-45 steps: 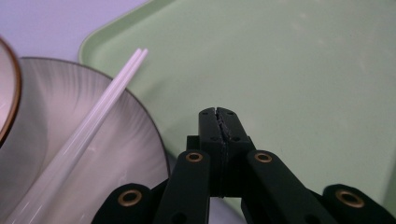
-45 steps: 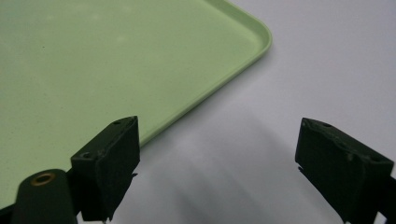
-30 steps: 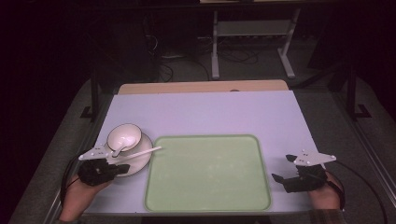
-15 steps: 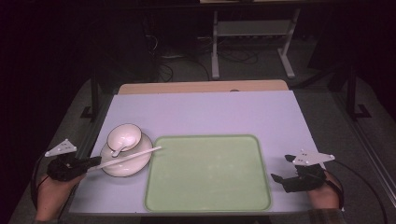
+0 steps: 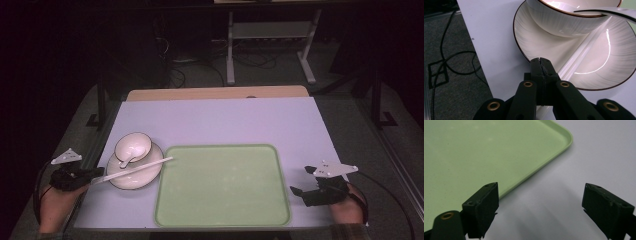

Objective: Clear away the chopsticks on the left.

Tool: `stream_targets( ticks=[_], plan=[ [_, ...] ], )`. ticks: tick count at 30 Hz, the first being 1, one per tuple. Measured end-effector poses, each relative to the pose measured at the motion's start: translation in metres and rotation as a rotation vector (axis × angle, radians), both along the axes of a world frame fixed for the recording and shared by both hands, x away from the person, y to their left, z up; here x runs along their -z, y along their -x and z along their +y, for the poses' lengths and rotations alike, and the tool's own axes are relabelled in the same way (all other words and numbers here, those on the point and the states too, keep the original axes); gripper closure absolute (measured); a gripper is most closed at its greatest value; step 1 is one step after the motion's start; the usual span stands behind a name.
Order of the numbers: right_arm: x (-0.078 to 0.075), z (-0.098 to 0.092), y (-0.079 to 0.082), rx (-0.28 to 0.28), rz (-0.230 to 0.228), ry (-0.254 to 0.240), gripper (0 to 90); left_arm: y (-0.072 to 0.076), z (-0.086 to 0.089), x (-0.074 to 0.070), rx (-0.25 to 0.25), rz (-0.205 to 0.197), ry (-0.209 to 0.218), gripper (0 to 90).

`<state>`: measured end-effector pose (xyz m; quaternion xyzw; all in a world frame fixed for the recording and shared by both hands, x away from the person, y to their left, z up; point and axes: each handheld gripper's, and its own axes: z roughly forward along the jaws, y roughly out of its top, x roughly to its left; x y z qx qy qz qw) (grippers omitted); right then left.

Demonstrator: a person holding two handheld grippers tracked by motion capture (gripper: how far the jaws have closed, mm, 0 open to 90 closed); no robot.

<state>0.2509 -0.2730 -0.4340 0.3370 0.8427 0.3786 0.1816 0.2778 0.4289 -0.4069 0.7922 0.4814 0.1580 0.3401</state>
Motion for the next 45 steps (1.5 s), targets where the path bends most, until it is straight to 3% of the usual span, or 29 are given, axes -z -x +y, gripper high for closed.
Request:
stream_targets(
  ticks=[15,18,22,26,33,39,45],
  plan=[
    [0.0,-0.001,0.0,0.0,-0.004,0.001,13.1,0.004,-0.004,0.003,0.009,0.037,-0.007,89.7],
    [0.0,-0.001,0.0,0.001,-0.005,0.0,13.1,0.005,-0.006,0.002,0.014,0.033,-0.007,89.6],
    [0.0,-0.001,0.0,-0.001,-0.006,0.0,13.1,0.006,-0.005,-0.003,0.015,0.001,0.027,87.5],
    [0.0,-0.001,0.0,0.0,-0.003,0.0,13.1,0.007,-0.008,-0.009,0.06,-0.024,0.056,79.4],
    [0.0,-0.001,0.0,0.0,-0.003,0.0,13.1,0.005,-0.02,-0.007,0.162,-0.009,0.072,64.5],
    [0.0,-0.001,0.0,0.0,0.0,0.001,13.1,0.0,-0.031,-0.001,0.215,0.002,0.036,63.4],
    [0.0,-0.001,0.0,0.0,0.0,0.001,13.1,-0.004,-0.034,0.004,0.226,0.018,0.017,63.7]
  ],
)
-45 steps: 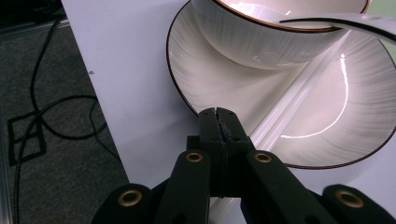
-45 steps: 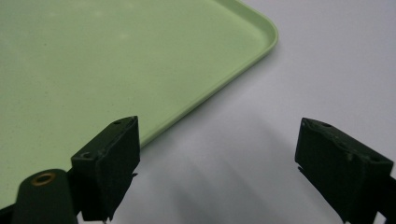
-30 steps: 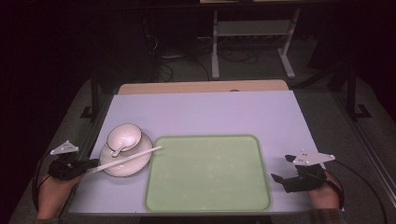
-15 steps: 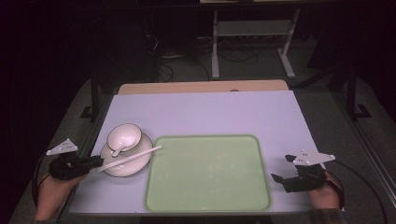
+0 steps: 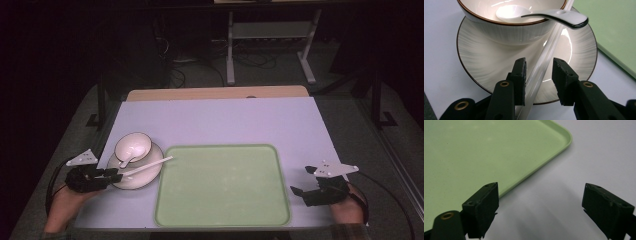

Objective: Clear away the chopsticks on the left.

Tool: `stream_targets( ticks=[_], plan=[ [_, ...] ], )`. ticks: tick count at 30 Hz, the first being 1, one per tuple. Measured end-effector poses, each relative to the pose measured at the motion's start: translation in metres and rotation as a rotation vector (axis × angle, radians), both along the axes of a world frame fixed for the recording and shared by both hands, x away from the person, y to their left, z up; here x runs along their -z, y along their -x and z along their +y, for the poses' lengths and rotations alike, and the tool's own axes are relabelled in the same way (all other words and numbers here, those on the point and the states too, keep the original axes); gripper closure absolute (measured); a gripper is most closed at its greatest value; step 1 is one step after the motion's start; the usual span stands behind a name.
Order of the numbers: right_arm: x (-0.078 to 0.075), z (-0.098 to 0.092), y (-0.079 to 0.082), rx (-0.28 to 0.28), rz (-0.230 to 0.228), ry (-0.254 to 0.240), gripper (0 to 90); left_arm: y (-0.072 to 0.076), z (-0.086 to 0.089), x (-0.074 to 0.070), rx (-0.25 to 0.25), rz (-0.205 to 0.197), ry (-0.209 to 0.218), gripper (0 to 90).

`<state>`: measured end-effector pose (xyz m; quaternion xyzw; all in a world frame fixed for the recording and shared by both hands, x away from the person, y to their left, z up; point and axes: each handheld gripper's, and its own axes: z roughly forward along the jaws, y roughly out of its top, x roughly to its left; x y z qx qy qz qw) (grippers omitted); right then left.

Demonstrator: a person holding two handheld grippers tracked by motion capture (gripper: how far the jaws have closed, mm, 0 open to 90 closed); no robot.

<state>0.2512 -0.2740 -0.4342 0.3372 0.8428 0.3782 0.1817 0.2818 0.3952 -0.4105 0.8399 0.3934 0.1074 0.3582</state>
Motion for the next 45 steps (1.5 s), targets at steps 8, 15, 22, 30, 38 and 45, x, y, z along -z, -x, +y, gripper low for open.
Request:
stream_targets(
  ticks=[8,15,22,30,38,45],
  plan=[
    [0.0,0.0,0.0,0.0,0.0,0.0,13.1,-0.002,-0.007,0.004,0.014,0.011,-0.012,63.8],
    [0.0,0.0,0.0,0.001,0.0,0.0,13.1,-0.003,-0.015,0.006,0.029,0.019,-0.023,66.8],
    [0.0,-0.001,0.0,0.001,-0.002,0.0,13.1,-0.004,-0.024,0.008,0.037,0.031,-0.014,68.9],
    [0.0,-0.001,0.0,0.002,-0.002,0.0,13.1,-0.007,-0.038,0.013,0.045,0.047,0.002,71.9],
    [0.0,-0.001,0.0,0.001,-0.003,0.001,13.1,-0.008,-0.04,0.014,0.03,0.056,0.022,75.1],
    [0.0,-0.001,0.0,0.002,-0.002,0.0,13.1,-0.009,-0.04,0.015,0.012,0.046,0.033,76.0]
  ],
)
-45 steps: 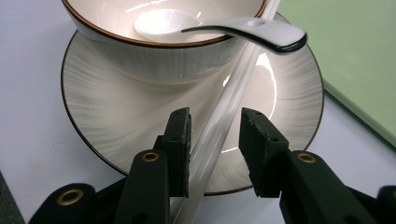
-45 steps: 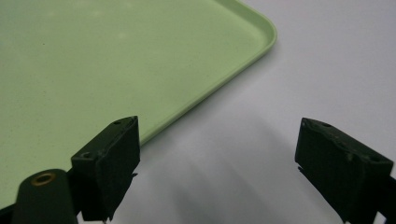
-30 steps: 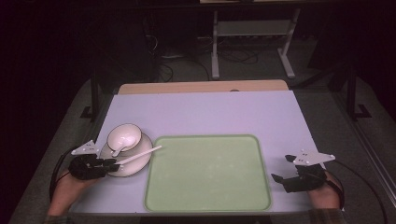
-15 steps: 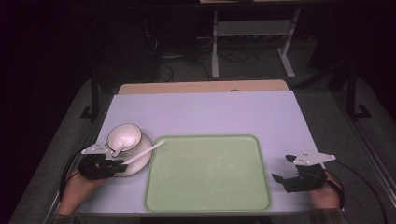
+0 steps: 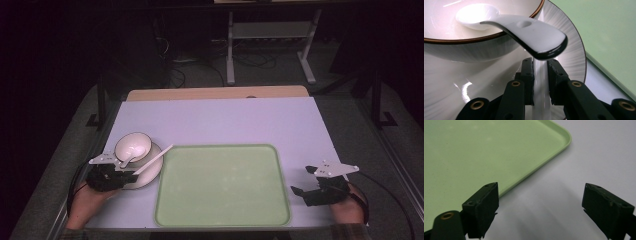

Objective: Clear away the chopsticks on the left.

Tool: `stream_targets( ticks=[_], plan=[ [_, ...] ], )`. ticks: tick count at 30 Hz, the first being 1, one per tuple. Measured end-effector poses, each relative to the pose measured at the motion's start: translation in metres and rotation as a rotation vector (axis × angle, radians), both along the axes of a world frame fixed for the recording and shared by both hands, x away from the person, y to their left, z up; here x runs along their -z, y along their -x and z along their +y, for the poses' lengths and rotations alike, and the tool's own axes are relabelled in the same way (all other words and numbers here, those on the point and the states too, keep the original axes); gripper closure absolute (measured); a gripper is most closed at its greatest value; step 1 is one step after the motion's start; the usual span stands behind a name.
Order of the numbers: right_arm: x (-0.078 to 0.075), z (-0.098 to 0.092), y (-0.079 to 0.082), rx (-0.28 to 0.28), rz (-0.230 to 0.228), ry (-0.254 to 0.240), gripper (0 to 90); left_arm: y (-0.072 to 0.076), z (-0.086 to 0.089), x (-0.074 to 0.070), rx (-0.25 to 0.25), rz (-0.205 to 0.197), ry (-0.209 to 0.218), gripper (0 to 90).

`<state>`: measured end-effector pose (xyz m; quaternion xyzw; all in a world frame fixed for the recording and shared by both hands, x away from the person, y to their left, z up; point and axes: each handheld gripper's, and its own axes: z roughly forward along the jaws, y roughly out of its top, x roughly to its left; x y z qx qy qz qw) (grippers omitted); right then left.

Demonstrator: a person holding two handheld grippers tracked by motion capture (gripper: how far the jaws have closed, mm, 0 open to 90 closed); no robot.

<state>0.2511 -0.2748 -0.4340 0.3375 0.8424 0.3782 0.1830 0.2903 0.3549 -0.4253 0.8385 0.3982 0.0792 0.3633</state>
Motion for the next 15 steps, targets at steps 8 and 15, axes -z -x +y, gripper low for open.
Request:
stream_targets(
  ticks=[8,15],
  plan=[
    [0.0001,-0.0003,-0.0002,-0.002,0.001,0.0,13.1,0.0002,0.0006,0.0006,-0.015,-0.001,0.009,76.2],
    [-0.0002,-0.0009,0.0001,0.0,0.0,-0.002,13.1,0.0037,0.0014,0.0004,-0.014,-0.01,-0.003,64.6]
  ],
)
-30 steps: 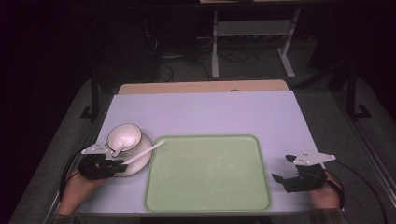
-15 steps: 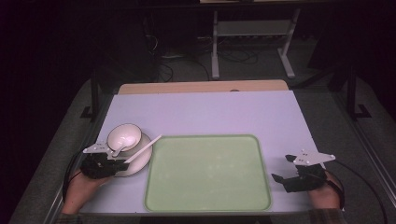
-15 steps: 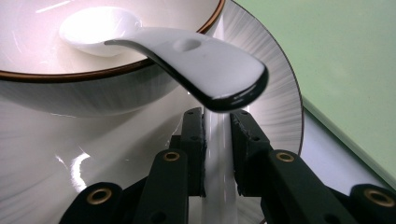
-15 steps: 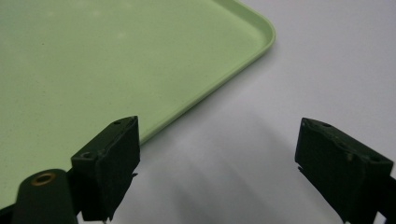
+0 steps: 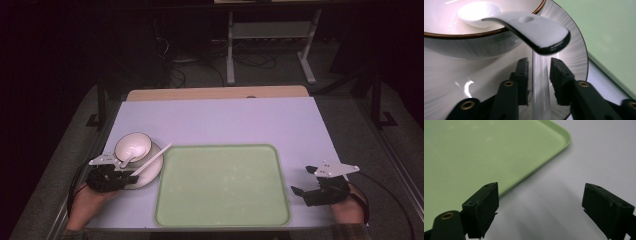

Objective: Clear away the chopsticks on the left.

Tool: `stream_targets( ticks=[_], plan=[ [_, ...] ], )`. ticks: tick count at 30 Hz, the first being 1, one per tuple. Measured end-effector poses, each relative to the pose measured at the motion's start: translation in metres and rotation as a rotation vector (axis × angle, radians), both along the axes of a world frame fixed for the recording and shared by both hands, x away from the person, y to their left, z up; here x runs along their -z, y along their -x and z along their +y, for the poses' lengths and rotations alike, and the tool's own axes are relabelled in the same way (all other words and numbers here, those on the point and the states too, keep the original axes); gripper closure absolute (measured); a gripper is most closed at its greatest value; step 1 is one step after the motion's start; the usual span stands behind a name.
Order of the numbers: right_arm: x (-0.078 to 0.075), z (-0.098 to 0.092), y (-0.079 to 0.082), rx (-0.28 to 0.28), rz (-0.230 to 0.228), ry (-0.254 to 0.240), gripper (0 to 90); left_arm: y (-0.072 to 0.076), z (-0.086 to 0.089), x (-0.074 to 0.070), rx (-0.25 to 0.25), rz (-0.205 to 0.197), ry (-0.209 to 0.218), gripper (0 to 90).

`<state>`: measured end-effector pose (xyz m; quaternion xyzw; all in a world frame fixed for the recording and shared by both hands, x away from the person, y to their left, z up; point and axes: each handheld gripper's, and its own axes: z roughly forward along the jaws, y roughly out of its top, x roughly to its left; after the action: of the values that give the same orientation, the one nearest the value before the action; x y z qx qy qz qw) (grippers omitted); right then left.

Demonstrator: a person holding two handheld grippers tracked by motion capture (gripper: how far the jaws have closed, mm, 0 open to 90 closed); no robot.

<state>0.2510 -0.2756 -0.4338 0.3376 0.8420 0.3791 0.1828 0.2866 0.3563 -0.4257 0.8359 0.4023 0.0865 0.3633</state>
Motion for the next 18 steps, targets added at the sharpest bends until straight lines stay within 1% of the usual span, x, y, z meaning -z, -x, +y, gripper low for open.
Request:
stream_targets(
  ticks=[1,3,8,11,12,13,14,16,18],
  plan=[
    [0.0,0.0,0.0,-0.001,-0.002,0.0,13.1,0.003,0.003,-0.002,-0.004,-0.019,0.005,59.7],
    [0.0,0.0,0.0,-0.001,-0.002,0.001,13.1,0.004,0.004,-0.004,-0.003,-0.024,0.013,57.5],
    [0.0,0.0,0.0,-0.001,-0.004,-0.001,13.1,0.013,0.01,-0.013,-0.005,-0.059,0.035,55.4],
    [0.0,0.0,0.0,-0.003,-0.005,0.0,13.1,0.016,0.012,-0.017,0.014,-0.074,0.033,51.8],
    [-0.001,-0.001,0.0,-0.001,-0.005,-0.002,13.1,0.018,0.014,-0.019,0.023,-0.078,0.044,50.8],
    [-0.001,-0.001,0.0,-0.001,-0.005,-0.002,13.1,0.018,0.014,-0.019,0.023,-0.078,0.044,50.5],
    [-0.001,-0.001,0.0,0.0,-0.004,-0.003,13.1,0.019,0.014,-0.02,0.023,-0.085,0.053,50.5],
    [-0.001,-0.001,0.001,0.001,-0.003,-0.003,13.1,0.02,0.014,-0.022,0.021,-0.095,0.04,53.7],
    [-0.001,-0.001,0.001,0.001,-0.003,-0.005,13.1,0.021,0.012,-0.022,0.028,-0.094,0.036,59.0]
  ],
)
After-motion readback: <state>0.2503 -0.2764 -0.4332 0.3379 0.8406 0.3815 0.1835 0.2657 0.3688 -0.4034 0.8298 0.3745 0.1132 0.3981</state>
